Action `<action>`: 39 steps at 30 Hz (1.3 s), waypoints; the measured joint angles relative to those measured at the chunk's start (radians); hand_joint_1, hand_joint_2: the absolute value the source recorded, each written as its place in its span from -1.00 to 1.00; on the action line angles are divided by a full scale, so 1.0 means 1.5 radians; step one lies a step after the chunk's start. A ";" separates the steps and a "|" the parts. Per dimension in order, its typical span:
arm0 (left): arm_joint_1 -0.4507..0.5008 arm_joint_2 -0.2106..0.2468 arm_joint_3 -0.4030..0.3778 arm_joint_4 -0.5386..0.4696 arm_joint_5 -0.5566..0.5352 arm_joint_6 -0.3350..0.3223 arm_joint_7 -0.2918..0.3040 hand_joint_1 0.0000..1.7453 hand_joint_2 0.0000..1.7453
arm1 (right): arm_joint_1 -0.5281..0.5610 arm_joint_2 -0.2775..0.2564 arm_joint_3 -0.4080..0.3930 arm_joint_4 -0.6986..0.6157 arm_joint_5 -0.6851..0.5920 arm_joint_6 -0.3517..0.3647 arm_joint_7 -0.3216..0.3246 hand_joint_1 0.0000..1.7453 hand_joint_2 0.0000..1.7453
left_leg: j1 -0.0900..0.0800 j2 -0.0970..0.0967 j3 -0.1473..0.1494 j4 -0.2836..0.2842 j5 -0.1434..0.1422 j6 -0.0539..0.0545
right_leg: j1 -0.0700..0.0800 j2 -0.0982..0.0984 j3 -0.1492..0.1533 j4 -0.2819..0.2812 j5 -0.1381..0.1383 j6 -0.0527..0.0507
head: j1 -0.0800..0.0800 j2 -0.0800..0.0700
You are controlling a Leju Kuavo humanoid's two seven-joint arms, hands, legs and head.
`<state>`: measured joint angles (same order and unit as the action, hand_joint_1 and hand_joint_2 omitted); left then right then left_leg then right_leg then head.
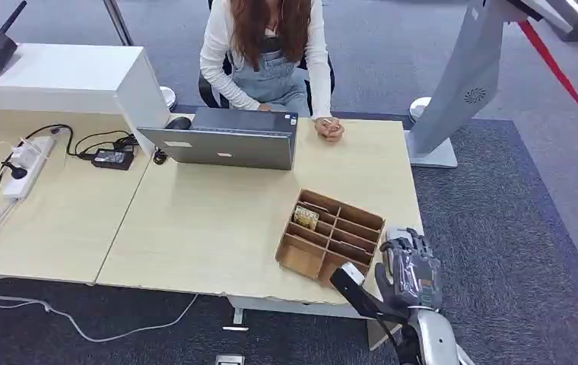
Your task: Pass the card to the sensor for recognition and then transmit it.
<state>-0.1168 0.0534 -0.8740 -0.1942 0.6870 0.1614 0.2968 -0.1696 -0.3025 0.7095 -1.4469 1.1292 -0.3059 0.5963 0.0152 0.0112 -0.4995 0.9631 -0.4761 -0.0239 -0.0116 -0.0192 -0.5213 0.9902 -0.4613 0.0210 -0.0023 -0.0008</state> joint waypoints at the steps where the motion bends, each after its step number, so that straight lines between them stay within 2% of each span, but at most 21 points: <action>1: 0.000 0.000 0.000 0.000 0.000 0.000 0.000 -1.00 -1.00 | -0.001 0.002 0.000 -0.003 0.001 0.000 0.002 -0.20 1.00 | 0.000 0.000 0.000 0.000 0.000 0.000 | 0.000 0.000 0.000 0.000 0.000 0.000 | 0.000 0.000; 9: 0.000 0.001 -0.001 0.000 0.001 -0.001 0.002 -1.00 -1.00 | -0.020 0.011 -0.011 -0.016 0.010 -0.009 0.008 -0.32 1.00 | 0.000 0.000 0.000 0.000 0.000 0.000 | 0.000 0.000 0.000 0.000 0.000 0.000 | 0.000 0.000; 24: 0.000 0.002 -0.002 0.000 0.002 -0.004 0.004 -1.00 -1.00 | -0.030 0.031 -0.011 -0.017 -0.002 -0.011 0.007 -0.24 1.00 | 0.000 0.000 0.000 0.000 0.000 0.000 | 0.000 0.000 0.000 0.000 0.000 0.000 | 0.000 0.000; 39: -0.001 0.002 -0.005 0.000 0.006 0.002 0.004 -1.00 -1.00 | -0.035 0.077 0.009 0.010 -0.023 -0.021 -0.030 -0.36 1.00 | 0.000 0.000 0.000 0.000 0.000 0.000 | 0.000 0.000 0.000 0.000 0.000 0.000 | 0.000 0.000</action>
<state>-0.1178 0.0561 -0.8808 -0.1942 0.6966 0.1648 0.3029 -0.2215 -0.1873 0.7229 -1.4324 1.0941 -0.3376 0.5516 0.0152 0.0112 -0.4997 0.9630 -0.4761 -0.0239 -0.0109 -0.0192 -0.5213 0.9903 -0.4614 0.0210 -0.0023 -0.0008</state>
